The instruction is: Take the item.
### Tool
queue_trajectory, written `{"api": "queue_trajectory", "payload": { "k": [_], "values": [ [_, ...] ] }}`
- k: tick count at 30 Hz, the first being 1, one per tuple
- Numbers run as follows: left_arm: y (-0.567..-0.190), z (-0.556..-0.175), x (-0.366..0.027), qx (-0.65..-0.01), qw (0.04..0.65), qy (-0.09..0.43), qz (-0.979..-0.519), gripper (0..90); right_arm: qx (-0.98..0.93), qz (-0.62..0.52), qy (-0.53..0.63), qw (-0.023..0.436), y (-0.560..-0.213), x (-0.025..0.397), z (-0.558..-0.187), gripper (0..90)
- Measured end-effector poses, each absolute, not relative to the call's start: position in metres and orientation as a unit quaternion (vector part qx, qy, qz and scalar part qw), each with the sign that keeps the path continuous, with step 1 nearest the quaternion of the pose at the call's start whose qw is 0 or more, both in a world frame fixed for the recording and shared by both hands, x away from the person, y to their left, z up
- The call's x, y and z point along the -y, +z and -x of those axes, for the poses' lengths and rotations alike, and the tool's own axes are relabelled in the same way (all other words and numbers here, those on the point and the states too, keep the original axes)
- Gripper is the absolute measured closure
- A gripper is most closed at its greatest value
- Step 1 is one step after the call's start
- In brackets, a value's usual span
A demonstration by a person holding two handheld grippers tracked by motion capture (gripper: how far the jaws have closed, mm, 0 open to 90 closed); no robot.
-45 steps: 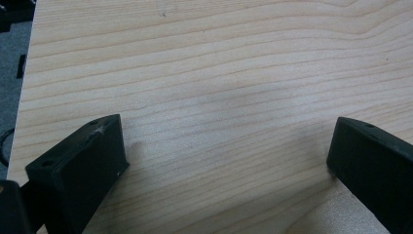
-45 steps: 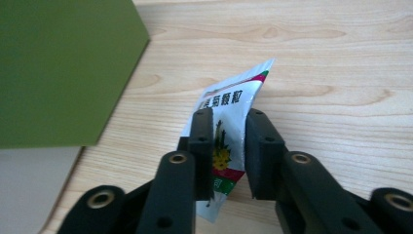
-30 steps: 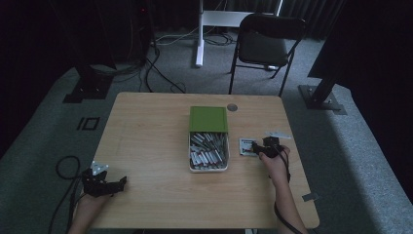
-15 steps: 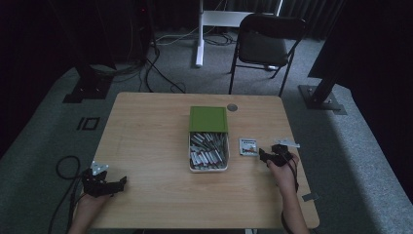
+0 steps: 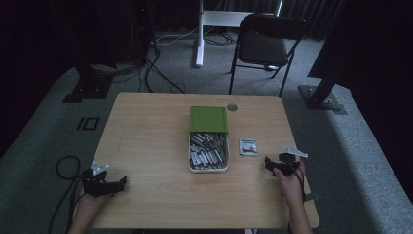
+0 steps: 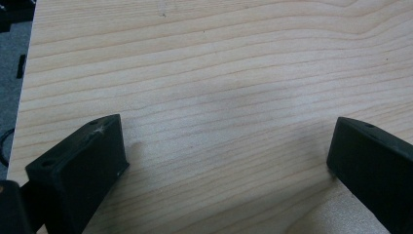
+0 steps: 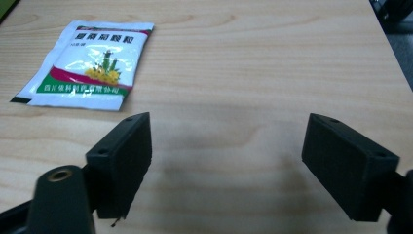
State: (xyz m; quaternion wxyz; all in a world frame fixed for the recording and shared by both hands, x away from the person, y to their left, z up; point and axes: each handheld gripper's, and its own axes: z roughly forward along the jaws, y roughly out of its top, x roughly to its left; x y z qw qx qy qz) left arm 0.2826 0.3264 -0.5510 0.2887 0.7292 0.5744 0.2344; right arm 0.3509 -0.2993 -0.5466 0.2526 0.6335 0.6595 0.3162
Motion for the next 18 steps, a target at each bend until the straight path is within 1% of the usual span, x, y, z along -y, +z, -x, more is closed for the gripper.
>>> {"api": "queue_trajectory", "payload": {
  "k": [7,17,18],
  "values": [
    [-0.551,-0.283,-0.327,-0.574,0.288,0.234,-0.73,1.4,-0.652,-0.643,0.3,0.266,-0.552,0.308,-0.335,18.1],
    [-0.551,-0.283,-0.327,-0.574,0.288,0.234,-0.73,1.4,-0.653,-0.647,0.288,0.267,-0.555,0.315,-0.319,18.0],
    [-0.551,-0.283,-0.327,-0.574,0.288,0.234,-0.73,1.4,-0.655,-0.645,0.286,0.269,-0.555,0.315,-0.317,16.7]
  ]
}}
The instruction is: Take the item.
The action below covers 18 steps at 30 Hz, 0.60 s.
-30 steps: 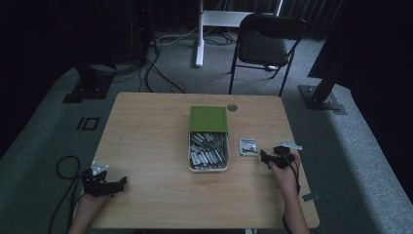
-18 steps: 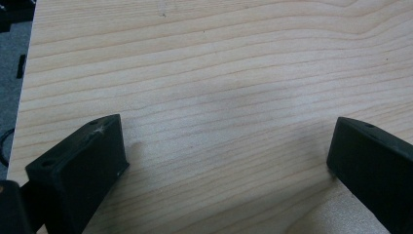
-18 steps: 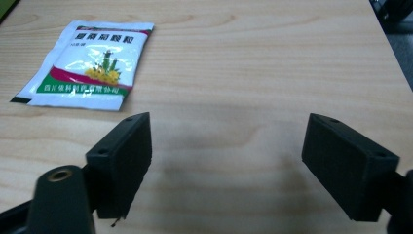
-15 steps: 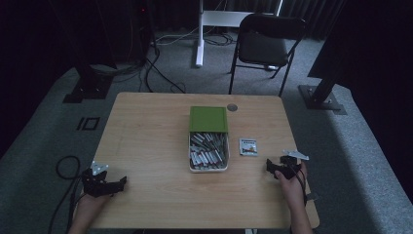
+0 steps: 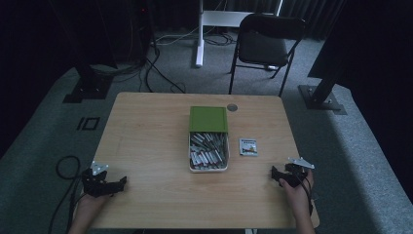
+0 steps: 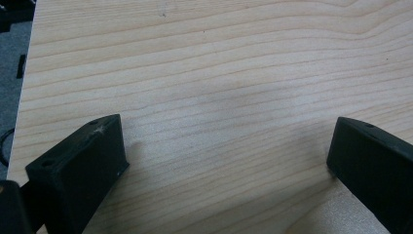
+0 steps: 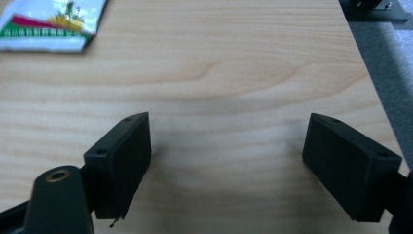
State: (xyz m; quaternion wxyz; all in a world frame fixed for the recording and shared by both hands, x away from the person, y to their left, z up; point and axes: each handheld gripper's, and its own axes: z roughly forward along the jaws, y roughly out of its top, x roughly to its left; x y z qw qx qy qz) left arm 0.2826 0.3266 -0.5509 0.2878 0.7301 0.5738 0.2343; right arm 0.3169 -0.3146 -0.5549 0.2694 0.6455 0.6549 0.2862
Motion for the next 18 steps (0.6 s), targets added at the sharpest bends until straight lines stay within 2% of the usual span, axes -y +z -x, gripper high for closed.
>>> {"api": "queue_trajectory", "payload": {
  "k": [18],
  "values": [
    [-0.551,-0.283,-0.327,-0.574,0.289,0.235,-0.73,1.4,-0.633,-0.665,0.282,0.279,-0.557,0.302,-0.288,14.0]
  ]
}}
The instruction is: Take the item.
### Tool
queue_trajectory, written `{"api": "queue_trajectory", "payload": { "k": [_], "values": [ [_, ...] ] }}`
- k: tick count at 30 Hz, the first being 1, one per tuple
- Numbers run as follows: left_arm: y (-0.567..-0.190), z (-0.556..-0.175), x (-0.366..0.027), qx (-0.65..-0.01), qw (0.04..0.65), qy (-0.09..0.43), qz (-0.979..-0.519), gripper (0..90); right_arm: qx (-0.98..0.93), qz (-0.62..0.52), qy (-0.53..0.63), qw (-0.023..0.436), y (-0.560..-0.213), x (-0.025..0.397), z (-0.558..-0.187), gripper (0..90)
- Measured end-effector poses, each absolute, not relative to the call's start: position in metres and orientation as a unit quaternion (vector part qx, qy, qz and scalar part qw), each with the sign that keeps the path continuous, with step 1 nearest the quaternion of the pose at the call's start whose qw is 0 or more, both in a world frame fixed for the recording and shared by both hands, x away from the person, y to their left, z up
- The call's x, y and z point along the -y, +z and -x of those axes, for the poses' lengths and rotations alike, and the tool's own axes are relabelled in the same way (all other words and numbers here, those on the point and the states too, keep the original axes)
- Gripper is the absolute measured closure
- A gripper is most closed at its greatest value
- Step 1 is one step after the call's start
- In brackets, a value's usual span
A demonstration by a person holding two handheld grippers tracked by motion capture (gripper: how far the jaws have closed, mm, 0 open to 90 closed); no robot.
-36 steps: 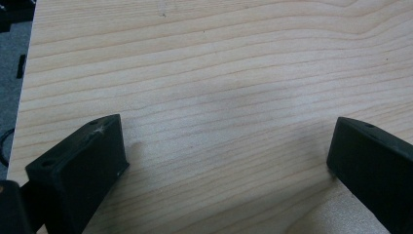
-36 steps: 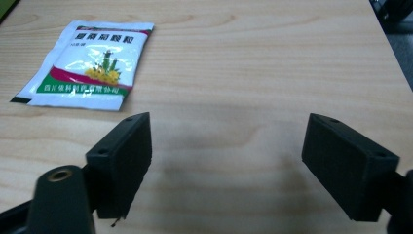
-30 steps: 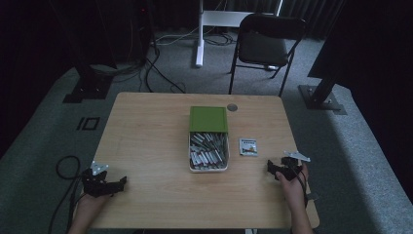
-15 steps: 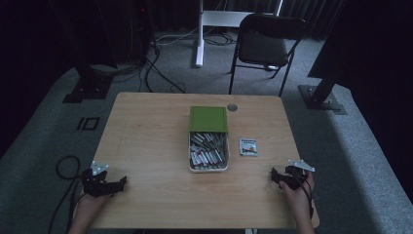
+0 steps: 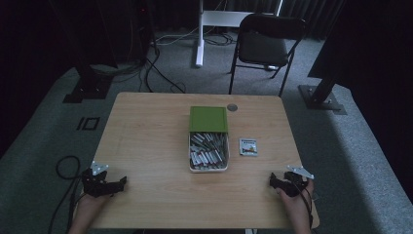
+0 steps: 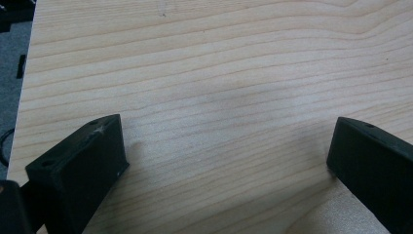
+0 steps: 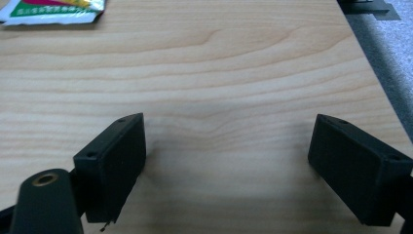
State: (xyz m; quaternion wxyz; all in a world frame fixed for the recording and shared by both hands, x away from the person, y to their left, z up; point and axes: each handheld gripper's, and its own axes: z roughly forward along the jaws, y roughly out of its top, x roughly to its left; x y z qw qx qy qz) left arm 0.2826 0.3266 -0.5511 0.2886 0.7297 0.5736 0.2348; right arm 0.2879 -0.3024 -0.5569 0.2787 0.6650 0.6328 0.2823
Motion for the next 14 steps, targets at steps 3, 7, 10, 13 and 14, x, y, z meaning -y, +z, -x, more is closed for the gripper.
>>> {"api": "queue_trajectory", "payload": {
  "k": [3,7,10,13,14],
  "values": [
    [-0.5511,-0.2826,-0.3266,-0.574,0.289,0.235,-0.73,1.4,-0.634,-0.665,0.282,0.278,-0.557,0.3021,-0.288,13.0],
    [-0.5511,-0.2826,-0.3266,-0.574,0.289,0.235,-0.73,1.4,-0.633,-0.665,0.282,0.278,-0.5571,0.3021,-0.2881,12.9],
    [-0.5511,-0.2826,-0.3266,-0.574,0.289,0.235,-0.73,1.4,-0.633,-0.665,0.282,0.278,-0.5571,0.3022,-0.2881,12.9],
    [-0.5511,-0.2826,-0.3266,-0.573,0.288,0.235,-0.73,1.4,-0.634,-0.665,0.282,0.277,-0.557,0.3021,-0.2882,12.5],
    [-0.551,-0.2826,-0.3266,-0.574,0.288,0.235,-0.73,1.4,-0.635,-0.664,0.282,0.276,-0.557,0.302,-0.2884,12.1]
  ]
}}
